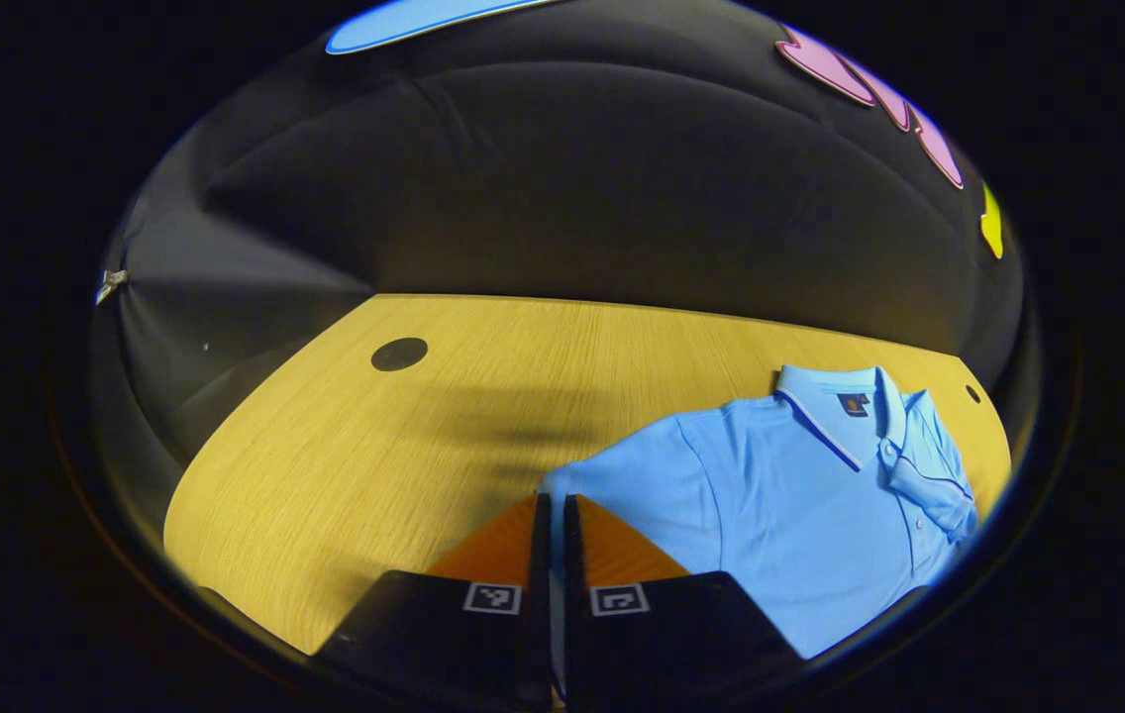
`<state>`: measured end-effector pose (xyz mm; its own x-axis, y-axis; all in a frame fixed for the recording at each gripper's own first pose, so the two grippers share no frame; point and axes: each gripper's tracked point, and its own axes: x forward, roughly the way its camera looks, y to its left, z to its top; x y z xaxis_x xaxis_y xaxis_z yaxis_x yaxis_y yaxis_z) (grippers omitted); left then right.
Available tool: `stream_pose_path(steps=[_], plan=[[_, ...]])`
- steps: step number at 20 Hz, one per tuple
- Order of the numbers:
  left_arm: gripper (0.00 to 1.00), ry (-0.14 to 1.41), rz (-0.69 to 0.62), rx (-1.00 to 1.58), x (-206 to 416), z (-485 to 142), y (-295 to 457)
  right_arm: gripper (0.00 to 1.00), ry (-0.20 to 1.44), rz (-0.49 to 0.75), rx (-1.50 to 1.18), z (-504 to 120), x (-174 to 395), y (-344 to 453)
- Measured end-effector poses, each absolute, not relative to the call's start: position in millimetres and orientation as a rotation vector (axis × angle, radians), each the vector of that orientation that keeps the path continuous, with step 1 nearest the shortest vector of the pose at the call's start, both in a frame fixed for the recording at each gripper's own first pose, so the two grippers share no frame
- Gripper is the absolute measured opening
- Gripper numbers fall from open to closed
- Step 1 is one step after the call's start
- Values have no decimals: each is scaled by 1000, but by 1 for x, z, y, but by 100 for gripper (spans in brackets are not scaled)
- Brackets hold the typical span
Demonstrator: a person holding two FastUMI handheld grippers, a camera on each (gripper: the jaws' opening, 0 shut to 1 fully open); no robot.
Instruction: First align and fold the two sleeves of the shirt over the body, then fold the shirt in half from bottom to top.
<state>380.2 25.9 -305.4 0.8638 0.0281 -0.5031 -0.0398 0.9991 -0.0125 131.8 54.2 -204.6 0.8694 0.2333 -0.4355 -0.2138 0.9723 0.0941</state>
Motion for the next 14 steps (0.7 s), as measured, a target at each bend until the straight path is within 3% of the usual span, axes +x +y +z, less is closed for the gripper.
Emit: stream_pose_path(steps=[3,7,14], plan=[[7,566,67,-1,376,-298,22,99,468,221,47,-199,126,41],[6,482,61,55,373,-242,-3,99,481,194,64,-191,112,21],[6,446,-129,65,353,-192,-127,99,480,203,92,-178,86,17]])
